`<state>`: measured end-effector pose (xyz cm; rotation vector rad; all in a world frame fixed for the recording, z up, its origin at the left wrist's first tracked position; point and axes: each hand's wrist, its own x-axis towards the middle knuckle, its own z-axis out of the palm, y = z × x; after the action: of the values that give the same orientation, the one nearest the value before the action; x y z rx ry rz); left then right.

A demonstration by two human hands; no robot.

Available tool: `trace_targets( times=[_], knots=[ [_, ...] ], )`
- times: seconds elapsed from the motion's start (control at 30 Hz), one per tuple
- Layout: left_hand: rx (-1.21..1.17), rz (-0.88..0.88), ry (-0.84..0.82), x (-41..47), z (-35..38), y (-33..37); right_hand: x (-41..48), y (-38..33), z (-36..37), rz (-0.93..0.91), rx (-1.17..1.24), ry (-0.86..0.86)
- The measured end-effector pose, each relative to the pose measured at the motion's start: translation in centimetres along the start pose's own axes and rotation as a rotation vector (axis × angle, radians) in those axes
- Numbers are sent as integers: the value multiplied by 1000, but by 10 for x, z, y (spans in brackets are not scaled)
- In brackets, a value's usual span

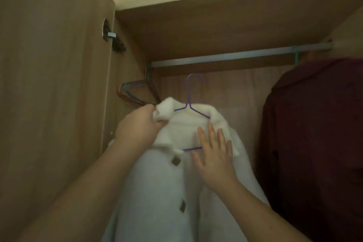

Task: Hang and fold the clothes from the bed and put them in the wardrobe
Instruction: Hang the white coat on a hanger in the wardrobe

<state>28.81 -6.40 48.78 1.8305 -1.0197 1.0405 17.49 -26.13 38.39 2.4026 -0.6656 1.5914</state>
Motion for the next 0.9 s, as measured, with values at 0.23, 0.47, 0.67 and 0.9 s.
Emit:
trace_targets(
  times=[0.23, 0.47, 0.67, 0.9],
  knots=[
    [135, -4, 68, 56, -1, -15, 58, -7, 56, -72, 129, 106],
    [426, -19, 298, 139, -19, -14, 165, -33, 88, -171, 384, 237],
    [561, -36, 274, 200, -5, 18, 231, -38, 110, -198, 521, 238],
    [610, -136, 209, 224, 48, 19, 285, -33, 140, -255, 646, 109]
  ],
)
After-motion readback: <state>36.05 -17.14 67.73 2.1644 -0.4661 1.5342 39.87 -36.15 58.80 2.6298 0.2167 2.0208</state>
